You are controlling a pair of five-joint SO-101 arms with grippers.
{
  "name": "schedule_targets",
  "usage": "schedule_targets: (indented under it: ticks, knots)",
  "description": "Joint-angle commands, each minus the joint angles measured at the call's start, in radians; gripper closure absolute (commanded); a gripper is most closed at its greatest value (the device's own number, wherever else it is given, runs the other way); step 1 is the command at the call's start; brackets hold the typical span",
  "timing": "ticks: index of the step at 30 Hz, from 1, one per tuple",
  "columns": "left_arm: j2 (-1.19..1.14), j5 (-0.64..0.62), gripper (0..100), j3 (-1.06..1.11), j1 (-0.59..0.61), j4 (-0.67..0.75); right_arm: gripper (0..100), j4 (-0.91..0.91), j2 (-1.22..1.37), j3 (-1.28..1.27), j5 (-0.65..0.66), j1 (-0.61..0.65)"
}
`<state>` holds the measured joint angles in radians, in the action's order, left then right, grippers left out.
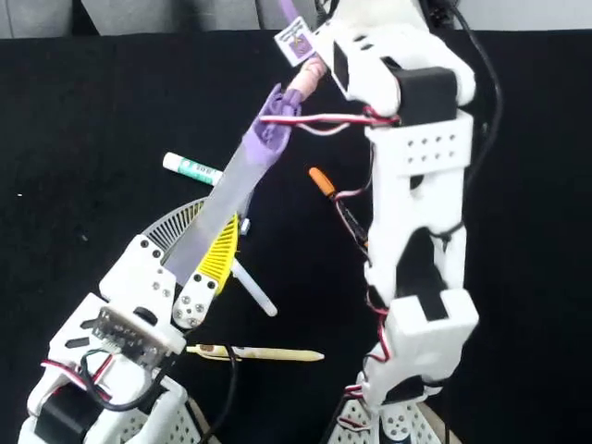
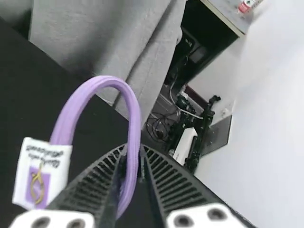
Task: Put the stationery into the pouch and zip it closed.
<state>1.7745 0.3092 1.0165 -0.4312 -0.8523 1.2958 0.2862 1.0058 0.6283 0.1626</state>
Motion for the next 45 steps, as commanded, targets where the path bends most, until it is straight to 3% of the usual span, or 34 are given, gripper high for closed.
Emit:
schedule_targets:
  ticks: [1, 12, 17, 30, 35, 41, 45]
  knots:
    - [0.043, 0.005, 97, -0.104, 0.008, 0.003, 98.8, -0.095, 0.061, 0.005, 0.009, -0.074]
    - [0.051, -0.063, 97, -0.217, 0.015, -0.069, 98.8, -0.269, 0.208, 0.007, 0.002, -0.173]
    - [0.051, -0.063, 97, -0.294, 0.015, -0.126, 98.8, -0.382, 0.297, 0.007, -0.072, -0.218]
    - [0.052, -0.063, 97, -0.414, 0.015, -0.127, 98.8, -0.635, 0.587, 0.016, -0.083, -0.252]
    - [0.052, -0.063, 97, -0.352, 0.015, -0.117, 98.8, -0.442, 0.576, 0.208, -0.086, -0.247]
    - [0.052, -0.064, 97, -0.102, 0.015, 0.046, 98.8, -0.069, 0.493, 0.656, -0.262, -0.249]
    - [0.052, -0.064, 95, 0.047, 0.004, 0.138, 98.8, 0.048, 0.3, 0.599, -0.27, -0.221]
